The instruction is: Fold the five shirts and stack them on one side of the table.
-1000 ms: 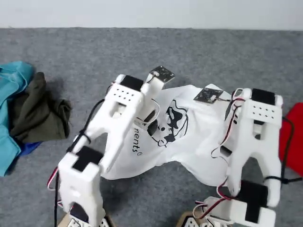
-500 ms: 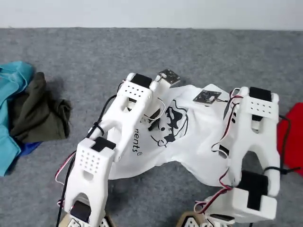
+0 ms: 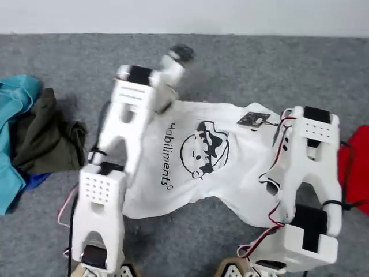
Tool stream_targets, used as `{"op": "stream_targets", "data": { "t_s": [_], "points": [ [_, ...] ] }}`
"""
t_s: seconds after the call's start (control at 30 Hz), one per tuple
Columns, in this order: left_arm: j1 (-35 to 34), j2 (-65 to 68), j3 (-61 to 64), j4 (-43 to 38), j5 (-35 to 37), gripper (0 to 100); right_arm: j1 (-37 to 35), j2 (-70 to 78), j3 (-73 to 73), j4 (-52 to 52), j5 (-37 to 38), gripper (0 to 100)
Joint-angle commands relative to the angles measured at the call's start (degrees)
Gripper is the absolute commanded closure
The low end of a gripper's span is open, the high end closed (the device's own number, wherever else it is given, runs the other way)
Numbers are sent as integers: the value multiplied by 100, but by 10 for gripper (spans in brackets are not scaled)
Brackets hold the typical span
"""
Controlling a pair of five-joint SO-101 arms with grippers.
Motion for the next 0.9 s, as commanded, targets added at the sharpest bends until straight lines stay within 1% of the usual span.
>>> {"op": "stream_targets", "data": {
  "t_s": [0.0, 0.07, 0.17, 0.27, 0.37, 0.53, 0.6, 0.63, 0.7, 0.73, 0.8, 0.87],
  "points": [
    [-1125, 193, -760, -949, -44, 985, 321, -57, -220, 92, -70, 675],
    [-1521, 352, -936, -1046, -44, 961, 497, -40, -220, 101, -62, 675],
    [-1916, 492, -1086, -932, 97, 884, 593, -31, -211, 101, -53, 675],
    [-2075, 554, -1244, -527, 492, 813, 453, -31, -220, 374, 149, 675],
    [-2057, 563, -1297, -211, 703, 780, 189, -22, -211, 514, 264, 675],
    [-2066, 510, -1305, -158, 756, 779, -84, -22, -229, 514, 264, 675],
    [-2075, 492, -1358, 26, 756, 779, -163, -22, -334, 295, 255, 675],
    [-2057, 457, -1473, 299, 756, 779, -207, -40, -431, 92, 141, 675],
    [-1987, 378, -1701, 941, 738, 780, -338, -31, -756, -312, -325, 674],
    [-1943, 334, -1754, 1002, 756, 782, -435, -22, -923, -488, -536, 674],
    [-2013, 88, -1815, 976, 765, 818, -681, -13, -1204, -778, -809, 674],
    [-2110, -211, -1727, 985, 756, 868, -989, -13, -1451, -989, -835, 674]
  ]
}}
